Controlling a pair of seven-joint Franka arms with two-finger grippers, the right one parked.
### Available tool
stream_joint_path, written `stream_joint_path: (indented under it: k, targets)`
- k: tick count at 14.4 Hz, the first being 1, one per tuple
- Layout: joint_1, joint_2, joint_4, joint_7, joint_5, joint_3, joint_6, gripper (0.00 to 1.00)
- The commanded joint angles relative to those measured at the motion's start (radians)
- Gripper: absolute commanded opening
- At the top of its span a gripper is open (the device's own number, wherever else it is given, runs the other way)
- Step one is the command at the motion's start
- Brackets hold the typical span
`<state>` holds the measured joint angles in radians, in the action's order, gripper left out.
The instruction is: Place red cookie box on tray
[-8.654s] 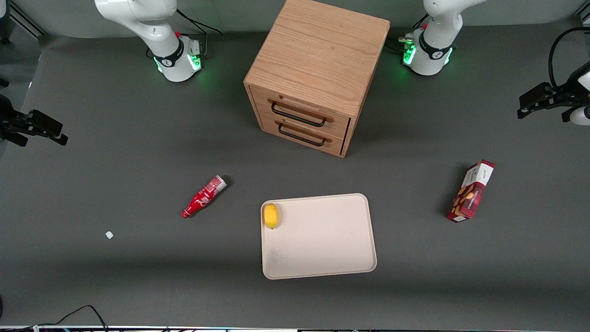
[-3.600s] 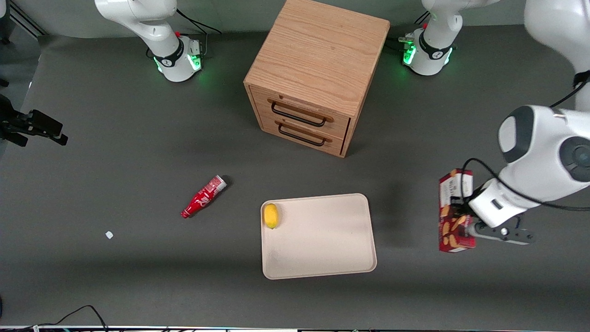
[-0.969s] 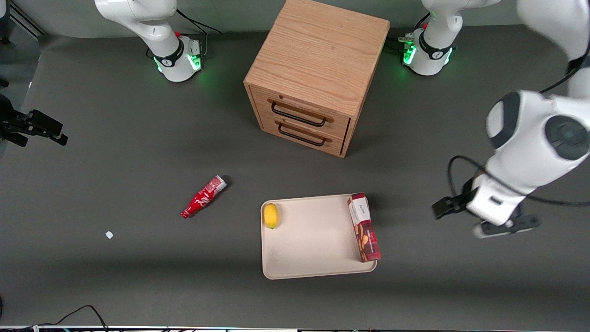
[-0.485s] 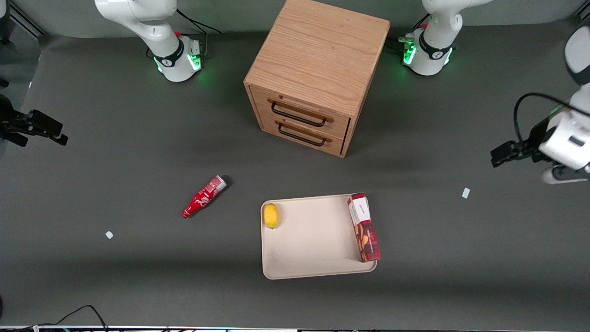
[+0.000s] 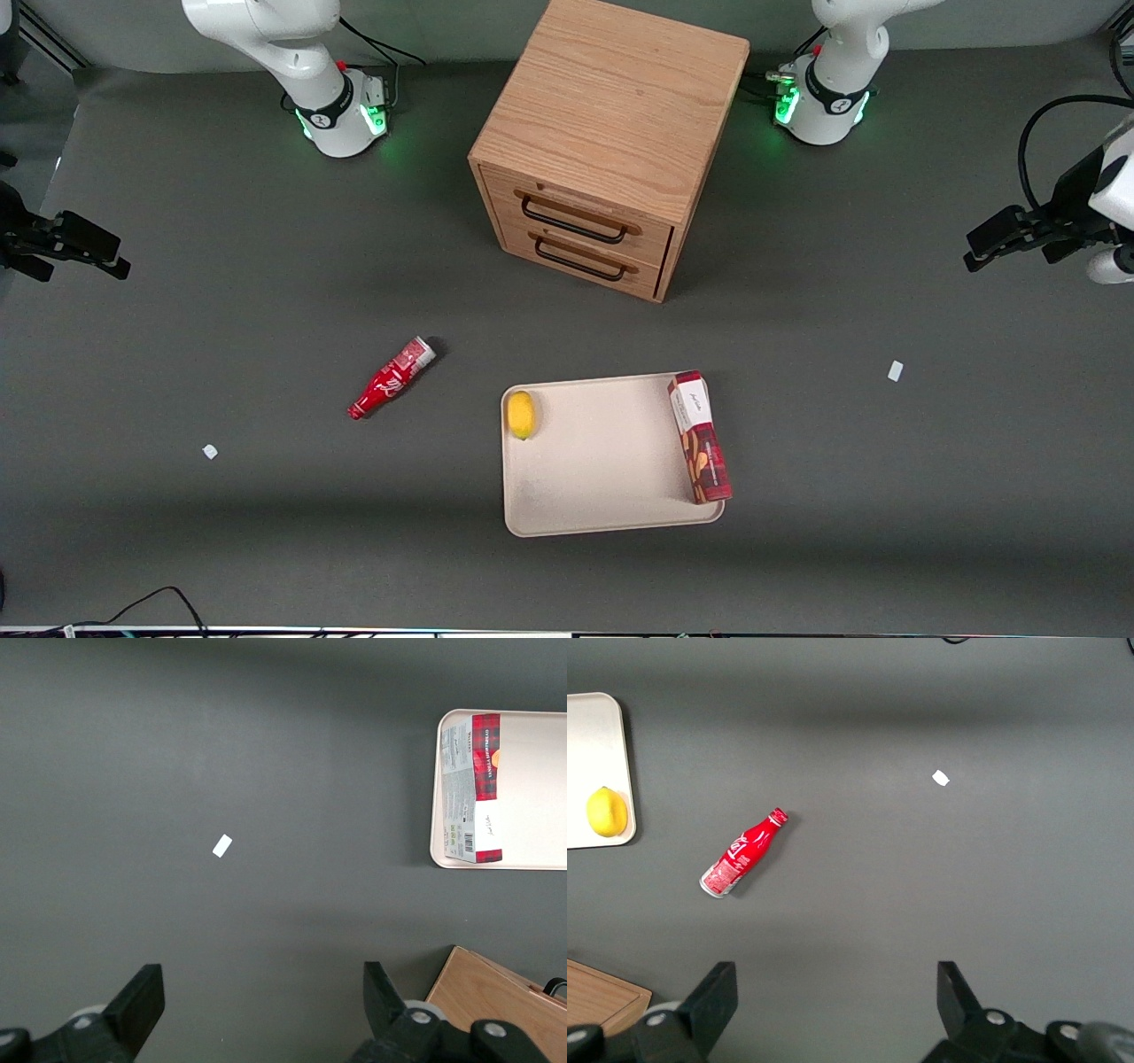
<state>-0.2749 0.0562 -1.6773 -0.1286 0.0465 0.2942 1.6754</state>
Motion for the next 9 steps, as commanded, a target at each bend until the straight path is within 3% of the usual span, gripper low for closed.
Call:
stream_joint_path:
  k: [1,9]
  targets:
    - [-0.020,0.031,-0.030,0.021,0.018,0.011,-0.008,1.00]
    - [-0.018,0.019,-0.028,0.029,0.009,0.011,-0.020,1.00]
